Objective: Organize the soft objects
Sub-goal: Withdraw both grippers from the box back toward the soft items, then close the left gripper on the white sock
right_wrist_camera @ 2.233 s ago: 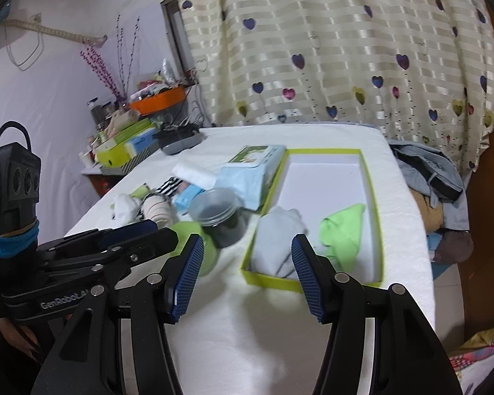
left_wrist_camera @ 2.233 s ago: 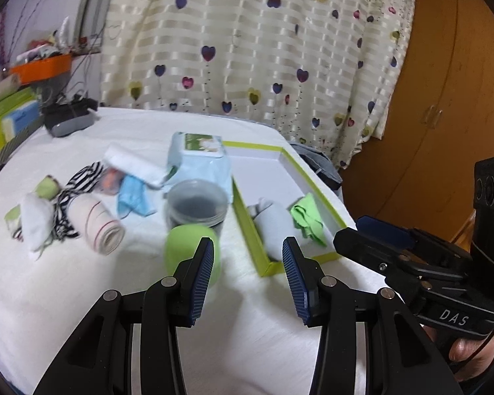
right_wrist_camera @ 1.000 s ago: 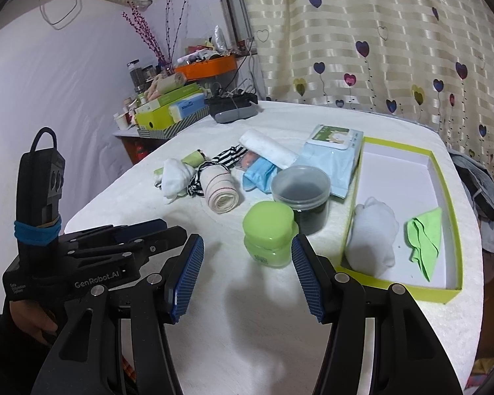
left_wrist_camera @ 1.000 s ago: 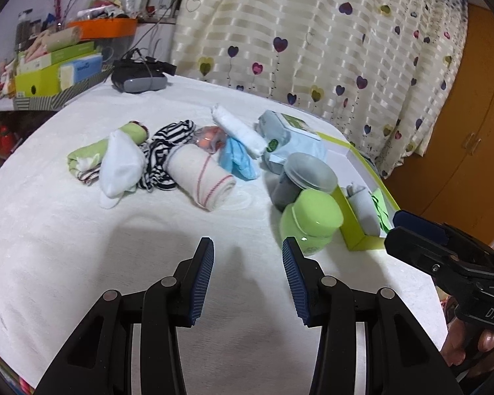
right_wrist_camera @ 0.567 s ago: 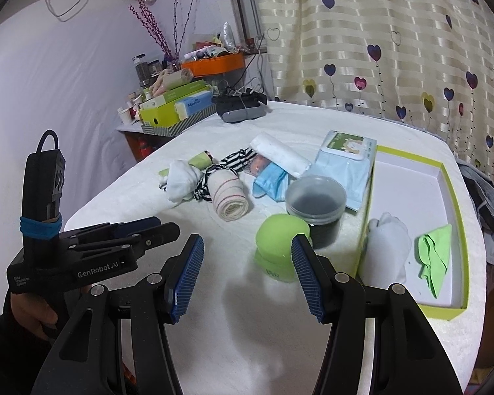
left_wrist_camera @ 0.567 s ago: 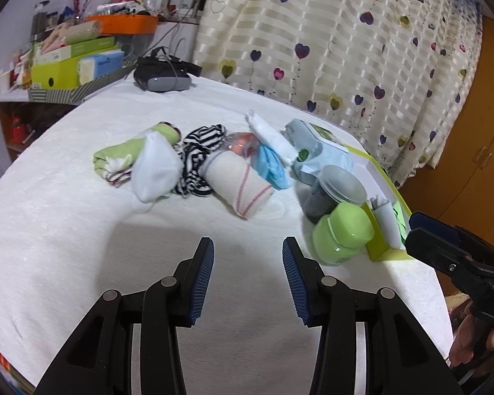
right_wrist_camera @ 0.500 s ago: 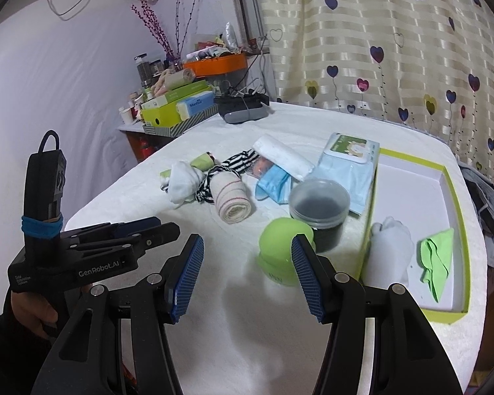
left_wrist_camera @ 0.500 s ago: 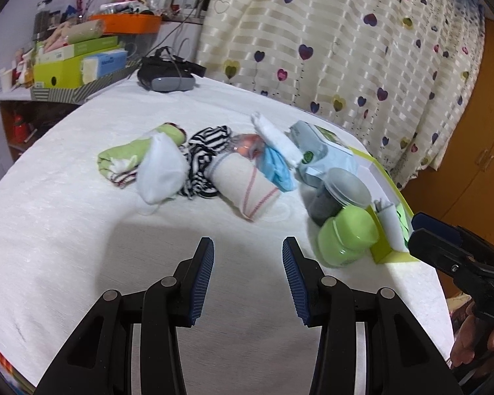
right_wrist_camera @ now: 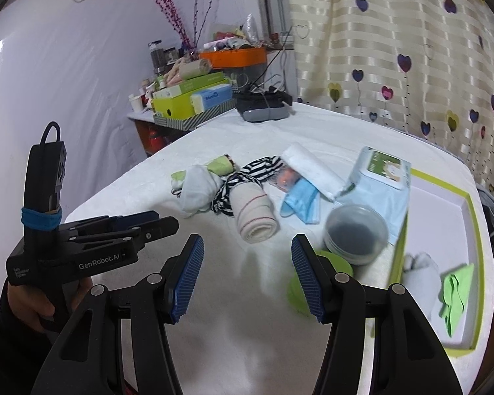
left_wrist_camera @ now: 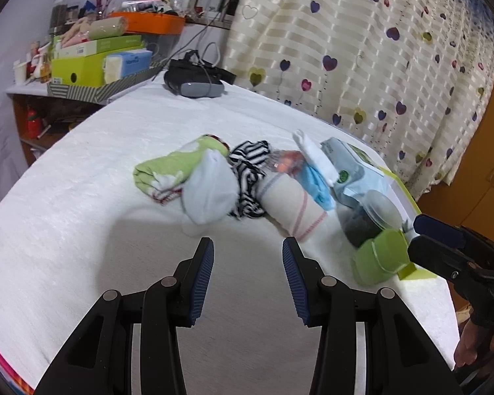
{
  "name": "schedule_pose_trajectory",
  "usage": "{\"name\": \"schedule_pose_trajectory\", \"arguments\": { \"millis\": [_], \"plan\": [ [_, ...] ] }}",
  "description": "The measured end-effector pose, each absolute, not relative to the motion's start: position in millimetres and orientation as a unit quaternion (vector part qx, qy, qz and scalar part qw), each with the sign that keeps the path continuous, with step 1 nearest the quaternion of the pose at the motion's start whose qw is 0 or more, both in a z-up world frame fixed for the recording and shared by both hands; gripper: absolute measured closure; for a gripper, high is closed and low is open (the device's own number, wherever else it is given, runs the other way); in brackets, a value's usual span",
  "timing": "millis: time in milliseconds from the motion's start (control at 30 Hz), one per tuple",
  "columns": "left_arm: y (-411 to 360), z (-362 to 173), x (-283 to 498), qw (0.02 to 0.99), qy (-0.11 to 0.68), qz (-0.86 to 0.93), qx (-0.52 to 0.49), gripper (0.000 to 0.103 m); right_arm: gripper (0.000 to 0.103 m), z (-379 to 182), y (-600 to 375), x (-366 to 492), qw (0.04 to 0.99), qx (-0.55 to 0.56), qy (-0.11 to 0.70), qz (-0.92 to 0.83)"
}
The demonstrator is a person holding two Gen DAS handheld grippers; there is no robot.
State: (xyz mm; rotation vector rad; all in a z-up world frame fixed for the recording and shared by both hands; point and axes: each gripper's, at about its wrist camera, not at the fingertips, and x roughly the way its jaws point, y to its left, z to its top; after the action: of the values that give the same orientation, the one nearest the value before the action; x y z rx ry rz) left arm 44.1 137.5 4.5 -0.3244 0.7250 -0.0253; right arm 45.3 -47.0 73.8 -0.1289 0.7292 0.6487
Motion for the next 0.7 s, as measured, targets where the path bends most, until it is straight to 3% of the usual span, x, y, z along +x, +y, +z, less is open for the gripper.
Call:
{"name": "schedule_pose_trajectory", "arguments": {
  "millis": [400,500,700],
  "plan": [
    [160,-6,83,0.919,0.361,-0.001,-0.157,0.059,0.046,65,-29,61,0.874,-0.069,0.361,0.317],
    [160,-10,93,0.918,0.366,0.001,-0.154,0.049,0.046,64,-26,67,0.873,-0.071,0.363,0.318],
    [157,-16,109,0.915,0.375,0.008,-0.149,0.049,0.046,63,-17,80,0.871,-0.079,0.367,0.317]
  ]
}}
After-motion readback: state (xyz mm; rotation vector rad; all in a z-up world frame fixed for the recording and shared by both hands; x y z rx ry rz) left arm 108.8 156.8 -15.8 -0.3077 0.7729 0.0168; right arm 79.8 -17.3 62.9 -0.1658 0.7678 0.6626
